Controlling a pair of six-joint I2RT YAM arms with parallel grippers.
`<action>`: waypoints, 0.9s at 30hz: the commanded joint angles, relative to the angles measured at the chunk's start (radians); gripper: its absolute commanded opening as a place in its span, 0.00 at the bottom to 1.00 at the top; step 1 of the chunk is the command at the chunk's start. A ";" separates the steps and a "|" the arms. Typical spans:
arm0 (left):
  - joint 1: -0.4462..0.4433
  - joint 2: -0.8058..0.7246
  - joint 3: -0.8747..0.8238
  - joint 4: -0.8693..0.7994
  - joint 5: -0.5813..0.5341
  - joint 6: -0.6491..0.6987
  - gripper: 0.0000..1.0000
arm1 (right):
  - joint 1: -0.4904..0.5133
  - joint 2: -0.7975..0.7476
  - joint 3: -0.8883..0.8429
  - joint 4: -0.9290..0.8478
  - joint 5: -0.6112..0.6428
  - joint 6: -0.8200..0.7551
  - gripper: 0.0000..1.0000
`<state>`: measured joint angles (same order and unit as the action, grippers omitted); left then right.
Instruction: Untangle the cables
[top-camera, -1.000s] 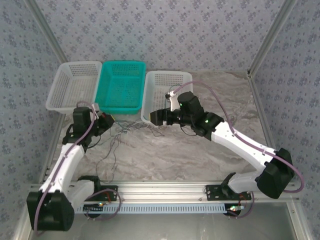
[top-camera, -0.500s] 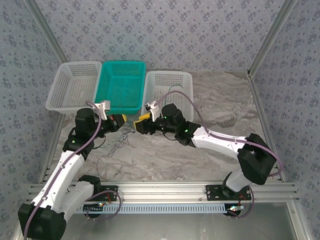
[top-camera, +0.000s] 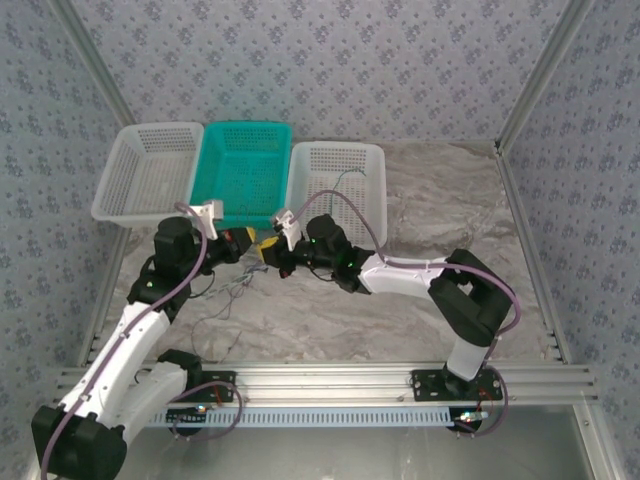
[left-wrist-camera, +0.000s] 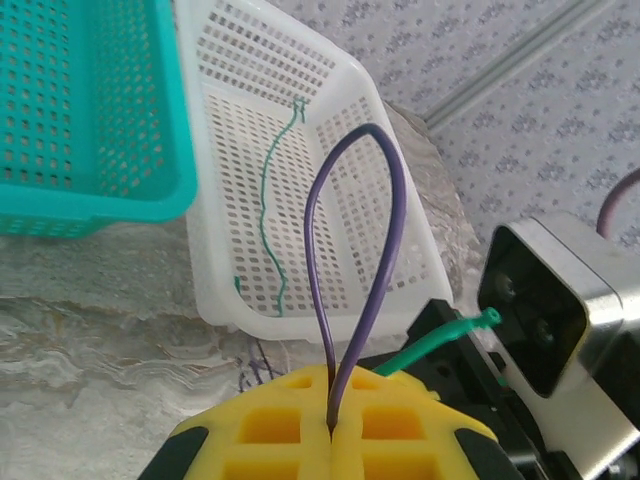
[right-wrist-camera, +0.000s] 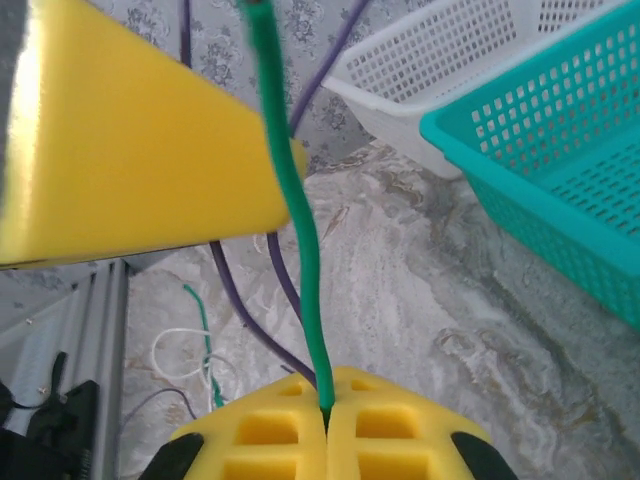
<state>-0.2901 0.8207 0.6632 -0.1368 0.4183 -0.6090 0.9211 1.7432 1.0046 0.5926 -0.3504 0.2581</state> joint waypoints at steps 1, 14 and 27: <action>-0.004 -0.023 0.029 -0.061 -0.111 0.015 0.00 | 0.004 -0.014 0.015 0.032 0.000 -0.012 0.00; 0.054 -0.054 0.064 -0.321 -0.365 -0.006 0.57 | -0.004 -0.077 0.005 -0.083 0.011 -0.029 0.00; 0.005 -0.123 0.145 -0.139 0.080 0.198 0.59 | -0.004 -0.066 0.040 -0.136 0.008 -0.024 0.00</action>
<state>-0.2584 0.6575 0.7925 -0.3248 0.3424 -0.4721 0.9188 1.6920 1.0092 0.4667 -0.3447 0.2420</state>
